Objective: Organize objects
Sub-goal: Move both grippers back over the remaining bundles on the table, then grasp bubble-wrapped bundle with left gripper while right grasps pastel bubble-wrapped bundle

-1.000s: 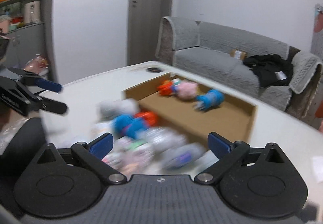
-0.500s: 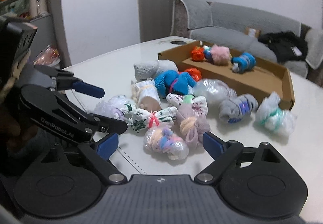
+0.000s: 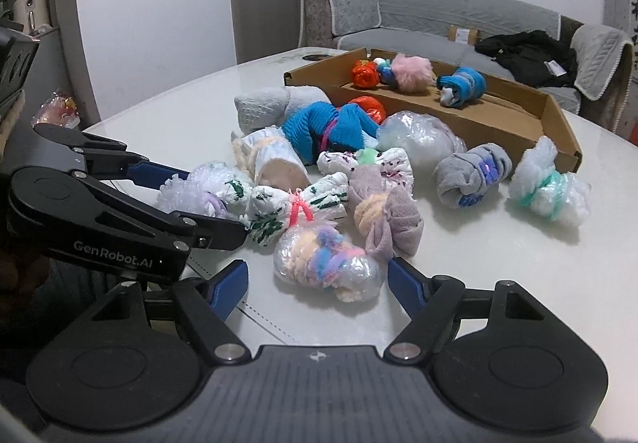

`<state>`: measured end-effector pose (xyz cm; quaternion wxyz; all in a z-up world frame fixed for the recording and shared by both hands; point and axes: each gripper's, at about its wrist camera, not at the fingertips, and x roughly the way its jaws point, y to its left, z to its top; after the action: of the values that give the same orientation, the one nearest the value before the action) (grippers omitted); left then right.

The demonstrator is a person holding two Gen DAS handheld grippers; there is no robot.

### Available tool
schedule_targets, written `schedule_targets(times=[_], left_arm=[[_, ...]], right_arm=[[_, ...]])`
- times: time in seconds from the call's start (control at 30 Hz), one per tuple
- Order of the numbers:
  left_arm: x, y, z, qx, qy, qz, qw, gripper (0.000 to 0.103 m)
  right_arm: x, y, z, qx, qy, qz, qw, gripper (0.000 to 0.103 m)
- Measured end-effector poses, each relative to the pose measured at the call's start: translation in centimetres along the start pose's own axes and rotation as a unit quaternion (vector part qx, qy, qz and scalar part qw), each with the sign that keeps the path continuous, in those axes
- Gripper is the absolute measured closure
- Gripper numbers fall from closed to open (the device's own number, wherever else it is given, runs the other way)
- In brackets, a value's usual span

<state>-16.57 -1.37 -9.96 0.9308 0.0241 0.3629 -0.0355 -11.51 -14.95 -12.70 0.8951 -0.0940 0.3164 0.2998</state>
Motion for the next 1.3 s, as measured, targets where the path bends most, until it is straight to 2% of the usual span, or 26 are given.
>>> schedule_targets(times=[0.1, 0.3, 0.33, 0.4, 0.63, 0.93, 1.13, 1.3], left_arm=[[0.1, -0.1, 0.1, 0.000, -0.002, -0.001, 1.0000, 0.031], [0.0, -0.7, 0.1, 0.010, -0.009, -0.006, 0.9999, 0.043], [-0.1, -0.7, 0.1, 0.010, -0.009, -0.007, 0.9999, 0.045], [-0.1, -0.6, 0.2, 0.008, -0.010, -0.008, 0.9999, 0.047], [-0.6, -0.1, 0.1, 0.002, -0.011, -0.013, 0.9999, 0.052], [-2.6, 1.7, 0.6, -0.005, -0.028, 0.012, 0.9995, 0.052], [-4.2, 2.9, 3.9, 0.007, -0.064, 0.014, 0.9978, 0.052], [-4.3, 2.9, 9.4, 0.029, -0.096, -0.010, 0.9949, 0.052]], right_arm=[[-0.5, 0.0, -0.3, 0.005, 0.000, -0.012, 1.000, 0.030], [-0.3, 0.2, -0.1, 0.017, -0.004, -0.016, 1.000, 0.035], [-0.3, 0.2, -0.1, 0.017, -0.004, -0.015, 1.000, 0.037], [-0.3, 0.1, 0.0, 0.018, -0.008, -0.014, 1.000, 0.052], [-0.8, 0.1, -0.1, 0.005, -0.012, -0.002, 1.000, 0.055], [-3.2, -0.8, 0.6, -0.002, -0.048, 0.011, 0.999, 0.055], [-5.2, -2.4, 3.1, -0.008, -0.079, 0.012, 0.997, 0.055], [-6.2, -5.5, 6.6, -0.013, -0.112, -0.006, 0.994, 0.055]])
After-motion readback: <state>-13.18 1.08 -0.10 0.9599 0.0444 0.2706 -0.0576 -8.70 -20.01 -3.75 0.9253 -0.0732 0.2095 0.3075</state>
